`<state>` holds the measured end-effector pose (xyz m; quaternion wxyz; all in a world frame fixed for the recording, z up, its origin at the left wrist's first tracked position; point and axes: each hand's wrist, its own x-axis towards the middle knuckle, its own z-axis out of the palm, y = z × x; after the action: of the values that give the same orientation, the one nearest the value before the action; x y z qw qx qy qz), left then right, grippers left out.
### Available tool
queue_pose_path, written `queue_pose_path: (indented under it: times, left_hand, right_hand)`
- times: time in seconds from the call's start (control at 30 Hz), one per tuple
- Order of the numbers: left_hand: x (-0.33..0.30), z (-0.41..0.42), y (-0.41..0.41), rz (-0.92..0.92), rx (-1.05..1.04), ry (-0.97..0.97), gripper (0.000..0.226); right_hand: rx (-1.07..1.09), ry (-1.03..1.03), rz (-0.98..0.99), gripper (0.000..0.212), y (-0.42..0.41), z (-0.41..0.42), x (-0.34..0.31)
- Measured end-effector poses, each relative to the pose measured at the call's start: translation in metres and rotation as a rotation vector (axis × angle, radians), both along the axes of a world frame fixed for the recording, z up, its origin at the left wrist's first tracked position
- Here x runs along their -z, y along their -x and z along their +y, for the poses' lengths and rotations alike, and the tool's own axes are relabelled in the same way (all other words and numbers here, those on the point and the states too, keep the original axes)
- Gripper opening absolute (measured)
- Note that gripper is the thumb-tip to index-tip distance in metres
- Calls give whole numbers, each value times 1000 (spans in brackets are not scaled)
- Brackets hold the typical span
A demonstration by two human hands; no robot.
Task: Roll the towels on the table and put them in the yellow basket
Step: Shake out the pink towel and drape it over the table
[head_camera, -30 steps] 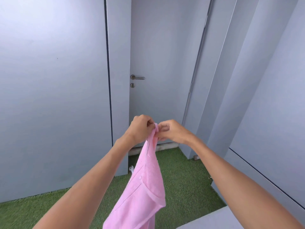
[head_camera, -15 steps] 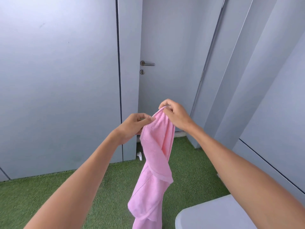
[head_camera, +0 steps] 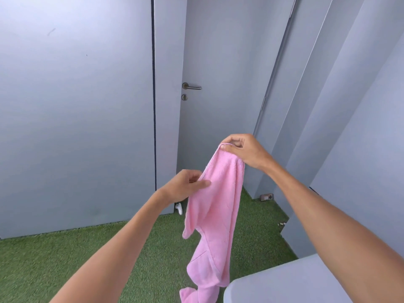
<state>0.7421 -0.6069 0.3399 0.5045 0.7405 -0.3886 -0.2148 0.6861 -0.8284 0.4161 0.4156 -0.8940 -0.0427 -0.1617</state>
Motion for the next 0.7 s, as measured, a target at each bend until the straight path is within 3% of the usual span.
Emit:
queue_pose_path:
  times: [0.2, 0.3, 0.37, 0.43, 0.5, 0.57, 0.7]
  left_hand:
    - [24, 30, -17, 0, -110, -56, 46]
    - [17, 37, -22, -4, -250, 123, 65]
    - [-6, 31, -18, -26, -303, 238, 48]
    - [-36, 21, -10, -109, -261, 224, 30]
    - [-63, 9, -6, -196, -207, 190, 32]
    - [-83, 1, -6, -249, -192, 178, 26]
    - [-96, -3, -8, -388, -193, 68, 33]
  right_hand:
    - [278, -10, -143, 11, 25, -40, 5]
    - [352, -15, -116, 11, 32, -49, 17]
    - [304, -27, 15, 9, 32, -47, 24]
    - [197, 1, 170, 7, 30, -39, 34]
    - [72, -34, 292, 7, 29, -22, 41]
    - [-43, -204, 376, 20, 31, -3, 40]
    - [-244, -408, 338, 36, 29, 24, 16]
